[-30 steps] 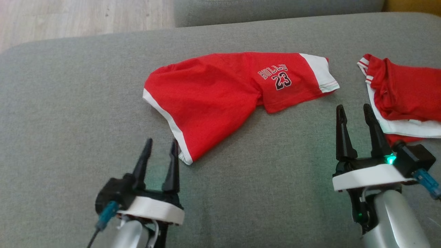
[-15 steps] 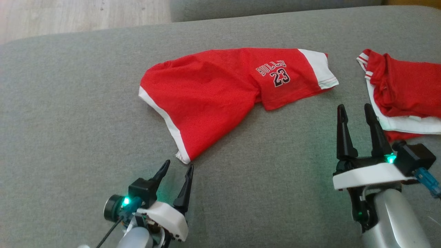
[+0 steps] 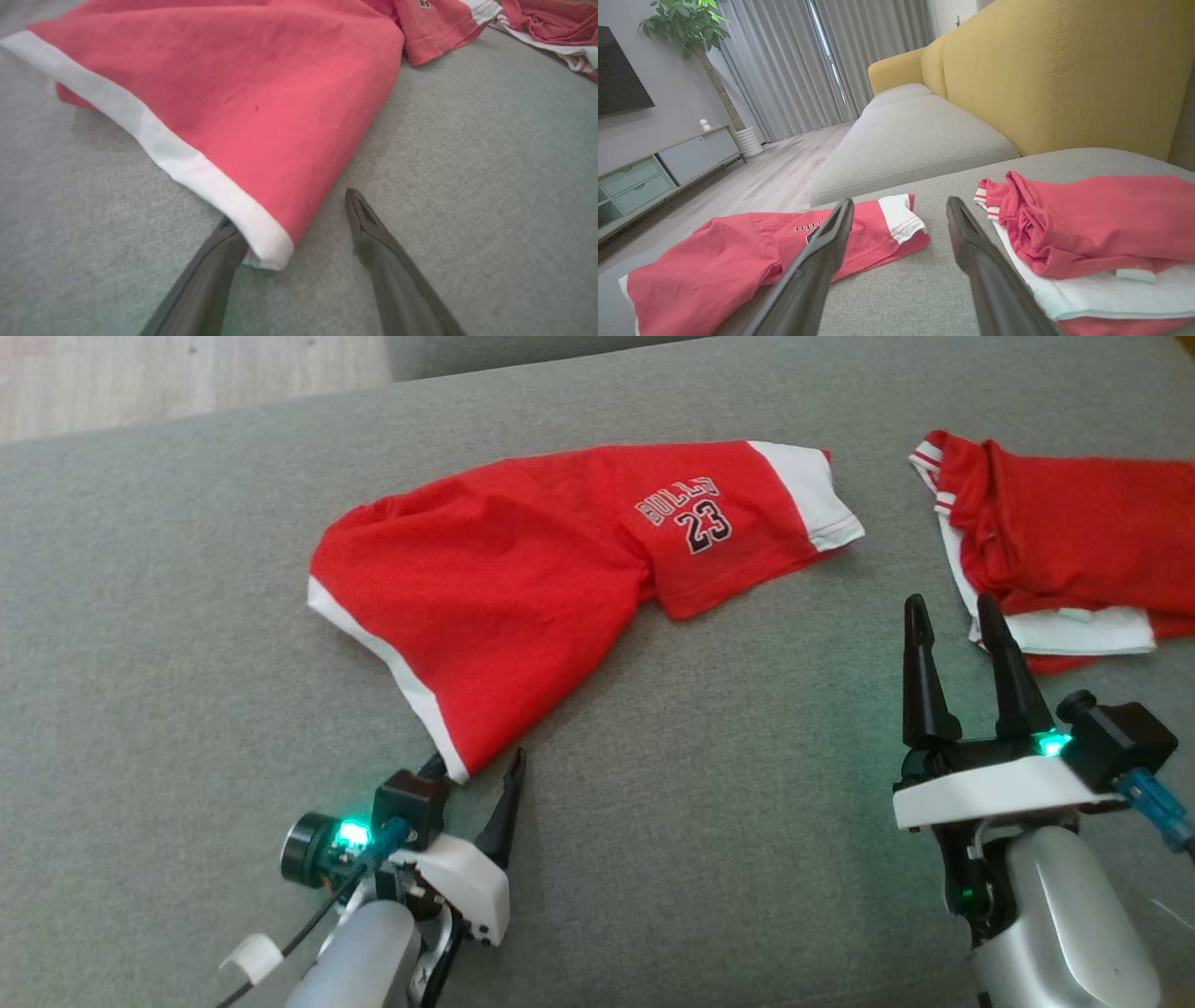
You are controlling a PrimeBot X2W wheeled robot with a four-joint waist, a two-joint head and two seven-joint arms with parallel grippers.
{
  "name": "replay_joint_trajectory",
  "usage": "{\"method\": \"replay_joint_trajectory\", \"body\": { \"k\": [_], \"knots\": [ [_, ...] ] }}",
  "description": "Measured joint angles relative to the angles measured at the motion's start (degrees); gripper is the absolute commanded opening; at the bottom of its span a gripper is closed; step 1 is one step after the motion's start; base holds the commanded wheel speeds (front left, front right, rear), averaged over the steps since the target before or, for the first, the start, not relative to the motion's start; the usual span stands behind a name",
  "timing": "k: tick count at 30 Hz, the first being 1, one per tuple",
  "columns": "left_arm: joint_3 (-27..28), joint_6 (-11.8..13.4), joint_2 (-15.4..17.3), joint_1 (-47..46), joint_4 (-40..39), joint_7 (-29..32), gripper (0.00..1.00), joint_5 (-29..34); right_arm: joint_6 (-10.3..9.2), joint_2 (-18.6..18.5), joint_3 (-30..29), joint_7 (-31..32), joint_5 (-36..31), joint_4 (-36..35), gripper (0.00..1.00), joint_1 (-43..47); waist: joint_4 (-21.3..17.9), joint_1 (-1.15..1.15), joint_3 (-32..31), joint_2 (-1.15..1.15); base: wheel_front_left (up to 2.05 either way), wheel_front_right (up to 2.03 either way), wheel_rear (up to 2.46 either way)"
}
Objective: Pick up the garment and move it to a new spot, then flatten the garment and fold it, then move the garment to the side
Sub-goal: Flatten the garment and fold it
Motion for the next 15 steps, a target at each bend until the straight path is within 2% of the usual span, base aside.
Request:
{"method": "replay_joint_trajectory", "body": {
  "k": [1,2,3,4,8,9,15],
  "knots": [
    [0.0,0.0,0.0,-0.5,0.5,0.0,1.00,0.0,0.01,0.0,0.0,0.0,0.0,0.0,1.00,0.0,-0.3,0.00,0.1,0.00,0.00,0.00,0.00],
    [0.0,0.2,-0.1,-0.8,0.8,0.0,0.50,0.0,0.00,0.0,0.0,0.0,0.0,0.0,1.00,0.0,-0.5,0.00,0.0,0.00,0.00,0.00,0.00],
    [-0.1,0.2,-0.2,-1.0,1.1,0.0,0.21,0.0,0.01,0.0,0.1,0.0,0.0,0.0,1.00,0.0,-0.7,0.00,0.0,0.00,0.00,0.00,0.00],
    [-0.2,-0.2,-0.3,-1.1,1.2,0.0,0.00,-0.2,0.01,0.0,0.0,0.0,0.0,0.0,1.00,0.0,-0.8,0.00,-0.1,0.00,0.00,0.00,0.00],
    [-0.7,-2.2,-0.4,-1.1,1.0,-0.2,0.00,-1.6,0.01,0.0,0.1,0.0,0.0,0.1,1.00,0.0,-1.2,0.00,-0.3,0.00,0.00,0.00,0.00],
    [-1.9,-3.5,-0.8,-1.0,-0.2,-0.6,0.00,-3.2,0.01,0.0,0.0,0.0,0.1,0.1,1.00,0.0,-1.3,0.00,-0.3,0.00,0.00,0.00,0.00],
    [-7.5,-5.3,-2.1,-2.0,-8.8,-1.1,0.00,-9.4,0.01,0.0,-1.0,0.0,0.5,0.1,1.00,-0.2,-1.4,0.00,-0.6,0.00,0.00,0.00,0.00]
  ]
}}
